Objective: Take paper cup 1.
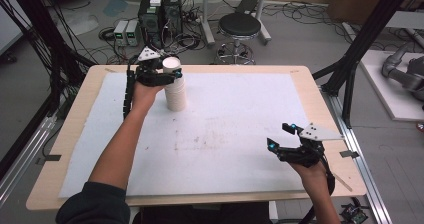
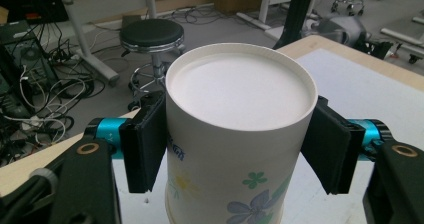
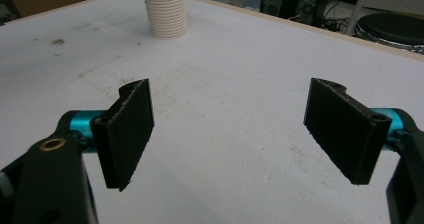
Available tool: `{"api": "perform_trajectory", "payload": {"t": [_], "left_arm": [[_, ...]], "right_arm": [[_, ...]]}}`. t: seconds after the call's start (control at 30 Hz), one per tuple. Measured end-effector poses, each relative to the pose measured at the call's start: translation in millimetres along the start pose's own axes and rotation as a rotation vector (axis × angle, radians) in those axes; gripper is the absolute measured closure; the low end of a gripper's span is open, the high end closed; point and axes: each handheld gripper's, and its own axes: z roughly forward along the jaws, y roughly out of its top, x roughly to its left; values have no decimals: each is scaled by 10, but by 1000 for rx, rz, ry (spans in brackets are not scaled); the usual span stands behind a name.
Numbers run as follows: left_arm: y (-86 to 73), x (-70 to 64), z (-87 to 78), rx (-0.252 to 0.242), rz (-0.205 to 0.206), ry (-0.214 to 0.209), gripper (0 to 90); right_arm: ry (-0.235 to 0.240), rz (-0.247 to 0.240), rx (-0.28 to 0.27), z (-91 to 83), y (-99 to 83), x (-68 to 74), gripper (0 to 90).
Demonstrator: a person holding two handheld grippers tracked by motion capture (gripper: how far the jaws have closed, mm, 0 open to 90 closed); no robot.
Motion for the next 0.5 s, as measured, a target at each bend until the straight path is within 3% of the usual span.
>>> {"api": "perform_trajectory", "payload": {"t": [0.23,0.5], "left_arm": [[55,-9,-95,-47,9,-8,348],[256,-18,-286,-124,30,-31,357]], "right_arm": [[1,-5,0,4,6,6,203],[5,-5,-1,8,15,23,203]]}}
